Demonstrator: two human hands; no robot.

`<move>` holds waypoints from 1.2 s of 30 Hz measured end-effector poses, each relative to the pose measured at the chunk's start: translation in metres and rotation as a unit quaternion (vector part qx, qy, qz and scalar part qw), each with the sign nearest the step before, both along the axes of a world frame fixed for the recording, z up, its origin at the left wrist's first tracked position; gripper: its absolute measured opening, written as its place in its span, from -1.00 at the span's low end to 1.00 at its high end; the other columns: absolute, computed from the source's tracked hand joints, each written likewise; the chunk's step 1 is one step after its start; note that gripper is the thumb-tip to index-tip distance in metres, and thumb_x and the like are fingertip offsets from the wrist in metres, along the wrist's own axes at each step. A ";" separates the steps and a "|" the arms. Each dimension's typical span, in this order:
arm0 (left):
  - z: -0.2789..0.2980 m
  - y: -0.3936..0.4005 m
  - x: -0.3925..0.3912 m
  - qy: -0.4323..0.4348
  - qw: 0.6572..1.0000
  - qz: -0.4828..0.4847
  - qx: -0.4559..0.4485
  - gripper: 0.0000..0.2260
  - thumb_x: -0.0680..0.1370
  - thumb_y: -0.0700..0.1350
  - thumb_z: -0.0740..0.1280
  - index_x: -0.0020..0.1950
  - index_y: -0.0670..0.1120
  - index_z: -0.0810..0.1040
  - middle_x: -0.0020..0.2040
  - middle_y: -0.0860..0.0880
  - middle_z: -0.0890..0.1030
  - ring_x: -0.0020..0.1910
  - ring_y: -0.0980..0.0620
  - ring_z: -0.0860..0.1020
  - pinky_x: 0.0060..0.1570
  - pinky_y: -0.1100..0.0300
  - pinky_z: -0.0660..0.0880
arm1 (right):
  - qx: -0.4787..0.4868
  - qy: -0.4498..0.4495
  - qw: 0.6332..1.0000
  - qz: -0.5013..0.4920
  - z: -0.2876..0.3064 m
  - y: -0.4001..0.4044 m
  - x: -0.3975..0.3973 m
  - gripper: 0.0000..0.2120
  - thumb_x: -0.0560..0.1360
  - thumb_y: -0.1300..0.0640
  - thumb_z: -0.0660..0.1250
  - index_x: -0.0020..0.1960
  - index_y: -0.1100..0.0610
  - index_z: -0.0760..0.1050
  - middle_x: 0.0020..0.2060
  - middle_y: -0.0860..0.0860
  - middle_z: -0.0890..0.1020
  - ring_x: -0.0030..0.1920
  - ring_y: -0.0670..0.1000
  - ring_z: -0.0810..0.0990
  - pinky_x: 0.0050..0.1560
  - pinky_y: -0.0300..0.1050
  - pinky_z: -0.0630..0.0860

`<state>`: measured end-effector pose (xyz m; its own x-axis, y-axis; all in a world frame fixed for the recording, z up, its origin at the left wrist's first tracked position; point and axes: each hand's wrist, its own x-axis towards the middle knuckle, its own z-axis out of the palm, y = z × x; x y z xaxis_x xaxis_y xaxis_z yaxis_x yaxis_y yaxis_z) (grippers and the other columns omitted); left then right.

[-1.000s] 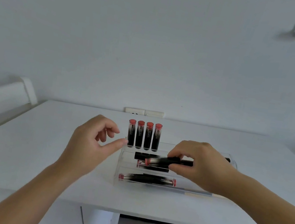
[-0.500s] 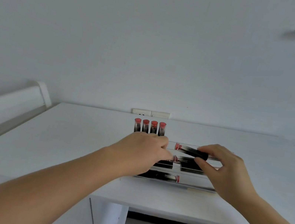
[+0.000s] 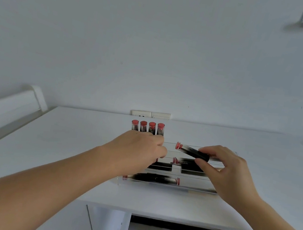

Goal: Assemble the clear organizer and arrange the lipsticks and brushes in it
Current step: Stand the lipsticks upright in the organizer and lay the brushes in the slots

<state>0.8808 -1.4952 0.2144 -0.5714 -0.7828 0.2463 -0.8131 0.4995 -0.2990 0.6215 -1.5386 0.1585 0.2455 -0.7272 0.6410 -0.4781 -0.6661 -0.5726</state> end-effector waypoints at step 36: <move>-0.040 0.024 0.056 0.395 0.910 0.098 -0.085 -0.71 0.51 0.00 0.51 0.20 0.12 0.59 -0.13 0.33 0.52 -0.26 0.05 0.53 -0.29 0.24 0.49 | 0.181 -0.162 0.969 0.046 0.036 0.012 0.022 -0.81 0.55 0.13 0.38 0.09 -0.12 0.62 -0.12 -0.11 0.75 -0.08 -0.07 0.72 0.00 -0.10 0.54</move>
